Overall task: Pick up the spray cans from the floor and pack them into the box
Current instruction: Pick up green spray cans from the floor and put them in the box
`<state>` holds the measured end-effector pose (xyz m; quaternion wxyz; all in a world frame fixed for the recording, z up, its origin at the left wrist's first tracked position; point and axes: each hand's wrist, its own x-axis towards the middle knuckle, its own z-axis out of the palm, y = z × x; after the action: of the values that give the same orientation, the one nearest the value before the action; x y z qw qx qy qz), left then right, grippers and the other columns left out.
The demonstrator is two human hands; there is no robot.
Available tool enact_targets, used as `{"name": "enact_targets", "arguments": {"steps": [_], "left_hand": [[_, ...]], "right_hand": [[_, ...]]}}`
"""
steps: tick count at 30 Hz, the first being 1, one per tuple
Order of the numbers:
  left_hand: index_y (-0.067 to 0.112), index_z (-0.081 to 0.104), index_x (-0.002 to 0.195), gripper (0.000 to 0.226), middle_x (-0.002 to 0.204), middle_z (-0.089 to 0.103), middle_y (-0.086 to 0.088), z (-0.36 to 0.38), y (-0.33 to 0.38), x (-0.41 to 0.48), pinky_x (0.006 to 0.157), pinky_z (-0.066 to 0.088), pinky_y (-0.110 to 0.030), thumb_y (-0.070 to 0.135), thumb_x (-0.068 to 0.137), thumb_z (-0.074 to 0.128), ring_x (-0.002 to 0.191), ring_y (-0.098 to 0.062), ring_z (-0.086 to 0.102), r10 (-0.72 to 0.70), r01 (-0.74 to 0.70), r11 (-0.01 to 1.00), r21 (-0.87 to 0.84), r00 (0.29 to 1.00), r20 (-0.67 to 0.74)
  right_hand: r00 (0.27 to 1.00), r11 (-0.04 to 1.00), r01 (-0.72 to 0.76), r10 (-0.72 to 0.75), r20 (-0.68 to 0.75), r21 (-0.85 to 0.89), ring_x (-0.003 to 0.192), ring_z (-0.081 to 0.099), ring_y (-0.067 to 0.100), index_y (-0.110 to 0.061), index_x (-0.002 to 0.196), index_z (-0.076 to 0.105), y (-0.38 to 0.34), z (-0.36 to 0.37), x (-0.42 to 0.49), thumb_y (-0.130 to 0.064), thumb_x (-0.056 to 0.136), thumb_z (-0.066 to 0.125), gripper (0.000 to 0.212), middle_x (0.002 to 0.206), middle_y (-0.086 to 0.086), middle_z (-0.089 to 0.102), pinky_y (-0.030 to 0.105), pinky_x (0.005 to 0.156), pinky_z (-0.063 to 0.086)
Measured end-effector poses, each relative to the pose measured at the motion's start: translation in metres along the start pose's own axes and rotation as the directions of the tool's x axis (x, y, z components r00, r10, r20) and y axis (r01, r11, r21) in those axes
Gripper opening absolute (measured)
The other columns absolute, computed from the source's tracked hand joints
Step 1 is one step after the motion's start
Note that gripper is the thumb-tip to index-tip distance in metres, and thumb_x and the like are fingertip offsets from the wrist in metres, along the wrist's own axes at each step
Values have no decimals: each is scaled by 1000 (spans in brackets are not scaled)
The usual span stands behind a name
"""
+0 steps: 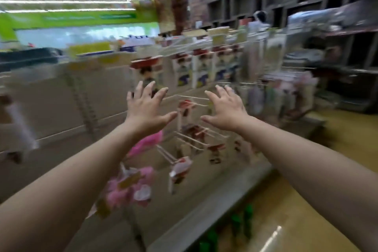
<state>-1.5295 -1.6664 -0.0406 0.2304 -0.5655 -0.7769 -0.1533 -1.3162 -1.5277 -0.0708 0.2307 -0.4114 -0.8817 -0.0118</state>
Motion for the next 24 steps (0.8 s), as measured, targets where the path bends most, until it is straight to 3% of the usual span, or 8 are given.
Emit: {"name": "enact_targets", "arguments": {"steps": [5, 12, 21, 24], "left_hand": [[39, 29, 154, 89, 166, 16, -3, 69, 154, 73, 121, 7, -60, 80, 77, 49, 153, -30, 1, 198, -189, 964, -189, 980, 31], [39, 25, 156, 91, 167, 14, -5, 147, 310, 130, 122, 6, -58, 82, 79, 46, 154, -31, -3, 436, -393, 860, -324, 898, 68], [42, 16, 157, 86, 168, 2, 1, 255, 405, 209, 121, -5, -58, 78, 85, 47, 154, -28, -12, 537, -432, 783, -448, 833, 133], [42, 13, 157, 89, 169, -6, 4, 298, 418, 231, 123, -1, -58, 79, 84, 49, 153, -25, -15, 538, -398, 776, -489, 823, 183]], "right_hand": [[975, 970, -215, 220, 33, -111, 155, 0, 32, -38, 157, 20, 152, -14, -20, -71, 82, 61, 92, 169, 7, 9, 52, 122, 14], [909, 893, -411, 417, -6, -181, 155, 0, 32, -39, 158, 19, 287, -17, -33, -73, 82, 60, 93, 169, 6, 9, 52, 122, 13], [829, 810, -538, 559, 28, -233, 155, -4, 33, -42, 158, 10, 396, 27, 10, -72, 82, 61, 96, 169, 6, 3, 54, 122, 8], [807, 797, -549, 583, 87, -252, 154, -11, 33, -43, 158, 3, 422, 51, 29, -72, 82, 61, 100, 169, 4, -7, 58, 121, 1]]}}
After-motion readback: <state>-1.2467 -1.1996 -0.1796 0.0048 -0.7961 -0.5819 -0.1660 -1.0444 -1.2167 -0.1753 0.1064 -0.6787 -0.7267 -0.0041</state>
